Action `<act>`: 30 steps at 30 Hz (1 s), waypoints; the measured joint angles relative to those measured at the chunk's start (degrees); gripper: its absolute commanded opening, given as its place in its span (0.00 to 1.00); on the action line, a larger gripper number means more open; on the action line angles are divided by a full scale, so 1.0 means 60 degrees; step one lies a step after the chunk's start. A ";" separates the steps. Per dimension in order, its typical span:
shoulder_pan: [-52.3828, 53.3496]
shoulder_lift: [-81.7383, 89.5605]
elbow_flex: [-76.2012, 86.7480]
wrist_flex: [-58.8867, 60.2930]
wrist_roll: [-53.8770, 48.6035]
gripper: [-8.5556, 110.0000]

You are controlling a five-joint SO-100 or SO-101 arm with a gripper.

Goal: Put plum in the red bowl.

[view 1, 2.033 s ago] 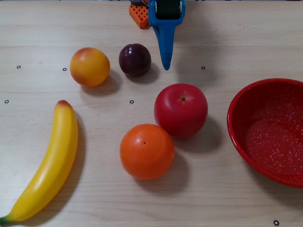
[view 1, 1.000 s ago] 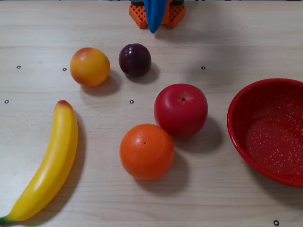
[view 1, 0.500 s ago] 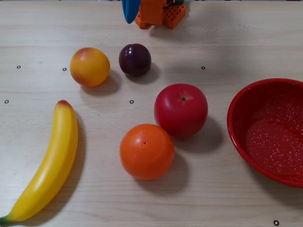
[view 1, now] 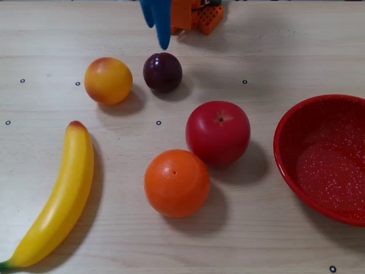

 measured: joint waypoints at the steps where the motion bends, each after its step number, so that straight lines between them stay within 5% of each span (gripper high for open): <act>1: 0.0029 -0.0073 0.0117 0.0029 -0.0088 0.33; 30: 0.0439 -0.1553 0.1245 -0.2080 -0.1143 0.42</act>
